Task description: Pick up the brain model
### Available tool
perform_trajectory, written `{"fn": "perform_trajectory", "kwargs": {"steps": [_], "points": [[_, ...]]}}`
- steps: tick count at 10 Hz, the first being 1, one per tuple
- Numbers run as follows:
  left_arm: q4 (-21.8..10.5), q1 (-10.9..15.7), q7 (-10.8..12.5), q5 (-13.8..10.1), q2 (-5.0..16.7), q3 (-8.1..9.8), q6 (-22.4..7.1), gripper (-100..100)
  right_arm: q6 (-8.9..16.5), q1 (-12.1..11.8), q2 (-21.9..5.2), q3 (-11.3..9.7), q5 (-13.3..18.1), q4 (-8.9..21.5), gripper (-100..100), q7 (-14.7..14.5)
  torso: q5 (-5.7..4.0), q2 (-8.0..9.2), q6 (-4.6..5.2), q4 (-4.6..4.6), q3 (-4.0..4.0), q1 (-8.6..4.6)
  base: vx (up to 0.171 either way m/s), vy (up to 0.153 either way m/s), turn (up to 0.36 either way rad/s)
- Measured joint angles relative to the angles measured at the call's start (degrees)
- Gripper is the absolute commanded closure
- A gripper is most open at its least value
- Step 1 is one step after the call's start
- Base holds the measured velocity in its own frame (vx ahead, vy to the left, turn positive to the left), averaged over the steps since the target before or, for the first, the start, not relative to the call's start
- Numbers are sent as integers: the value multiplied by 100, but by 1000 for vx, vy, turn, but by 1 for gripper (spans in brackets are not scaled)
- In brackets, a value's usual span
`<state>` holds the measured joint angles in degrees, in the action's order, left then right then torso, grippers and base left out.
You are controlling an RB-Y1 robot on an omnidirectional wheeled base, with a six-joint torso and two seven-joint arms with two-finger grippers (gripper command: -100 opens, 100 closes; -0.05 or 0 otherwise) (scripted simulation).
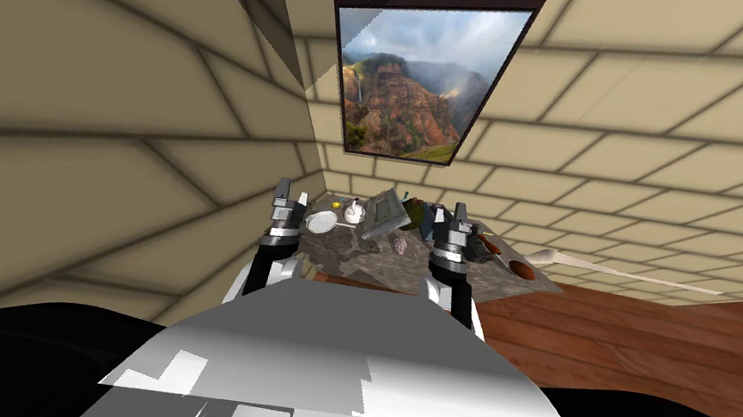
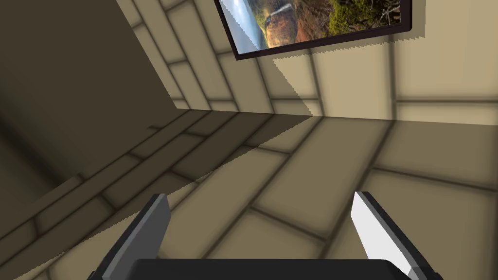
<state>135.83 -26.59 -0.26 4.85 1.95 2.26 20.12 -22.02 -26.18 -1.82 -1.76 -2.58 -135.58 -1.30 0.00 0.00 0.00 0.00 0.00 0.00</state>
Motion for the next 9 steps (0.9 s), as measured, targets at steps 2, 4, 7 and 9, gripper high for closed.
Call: {"fn": "perform_trajectory", "kwargs": {"steps": [2, 4, 7, 9], "points": [[0, 1, 0, 0, 0, 0, 0, 0, 130, -46, -252, 43, 257, 32, -100, -43, -3, 28, -1, 6, 15, -14, -94, -43, 95], [0, 1, 0, 0, 1, 0, 0, 0, 314, -126, -433, 49, 607, 71, -100, -134, -7, 42, -1, 9, 24, -30, -114, -74, 130], [0, 1, 0, 0, 0, 0, 0, 0, 593, -180, -629, 88, 1100, 145, -100, -252, -5, 31, -1, 7, 18, -21, -94, -54, 116], [-1, 1, 0, 0, 1, 1, 0, 0, 795, -227, -772, 137, 1445, 206, -100, -324, -7, 38, 2, 9, 23, -27, -89, -56, 88]]}}
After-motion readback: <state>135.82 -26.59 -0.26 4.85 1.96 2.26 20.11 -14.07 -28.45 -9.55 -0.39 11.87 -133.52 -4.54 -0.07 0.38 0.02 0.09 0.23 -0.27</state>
